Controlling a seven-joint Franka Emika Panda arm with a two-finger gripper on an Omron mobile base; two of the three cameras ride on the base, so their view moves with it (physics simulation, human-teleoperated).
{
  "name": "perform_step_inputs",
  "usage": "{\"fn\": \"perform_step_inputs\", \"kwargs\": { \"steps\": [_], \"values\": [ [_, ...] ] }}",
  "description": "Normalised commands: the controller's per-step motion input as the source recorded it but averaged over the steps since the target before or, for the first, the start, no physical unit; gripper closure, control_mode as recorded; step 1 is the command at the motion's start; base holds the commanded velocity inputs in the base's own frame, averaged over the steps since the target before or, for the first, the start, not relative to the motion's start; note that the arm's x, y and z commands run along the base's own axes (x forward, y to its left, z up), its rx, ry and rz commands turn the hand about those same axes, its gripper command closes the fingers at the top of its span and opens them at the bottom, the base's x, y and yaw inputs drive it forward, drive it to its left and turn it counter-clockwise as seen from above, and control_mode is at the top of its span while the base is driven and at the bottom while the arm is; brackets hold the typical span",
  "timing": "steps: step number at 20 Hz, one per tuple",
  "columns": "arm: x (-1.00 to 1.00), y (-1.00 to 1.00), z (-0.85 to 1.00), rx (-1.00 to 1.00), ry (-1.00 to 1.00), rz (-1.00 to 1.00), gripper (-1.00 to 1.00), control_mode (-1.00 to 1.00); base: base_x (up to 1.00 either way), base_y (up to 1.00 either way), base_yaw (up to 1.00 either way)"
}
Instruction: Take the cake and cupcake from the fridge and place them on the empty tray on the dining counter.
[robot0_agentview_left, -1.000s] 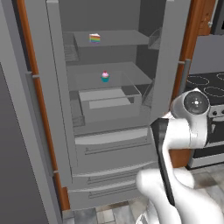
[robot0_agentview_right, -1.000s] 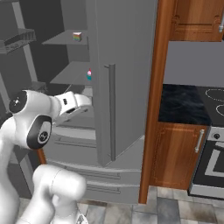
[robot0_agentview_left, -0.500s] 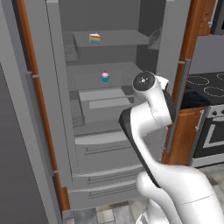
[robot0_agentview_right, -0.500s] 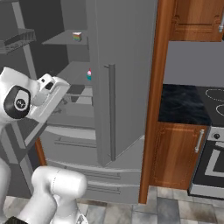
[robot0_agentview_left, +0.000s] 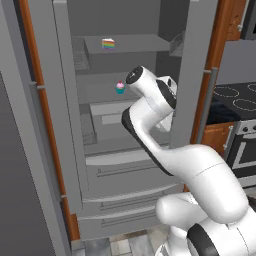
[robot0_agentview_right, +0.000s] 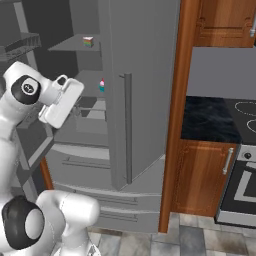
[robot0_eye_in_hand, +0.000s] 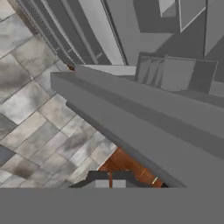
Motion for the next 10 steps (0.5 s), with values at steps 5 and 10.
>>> {"fn": "perform_step_inputs", "kwargs": {
  "steps": [5, 10],
  "values": [
    [0.08, -0.09, 0.09, -0.18, 0.02, 0.07, 1.0, -1.0, 0.0, 0.0, 0.0],
    [0.04, -0.25, 0.0, -0.27, 0.08, 0.11, 1.0, -1.0, 0.0, 0.0, 0.0]
  ]
}}
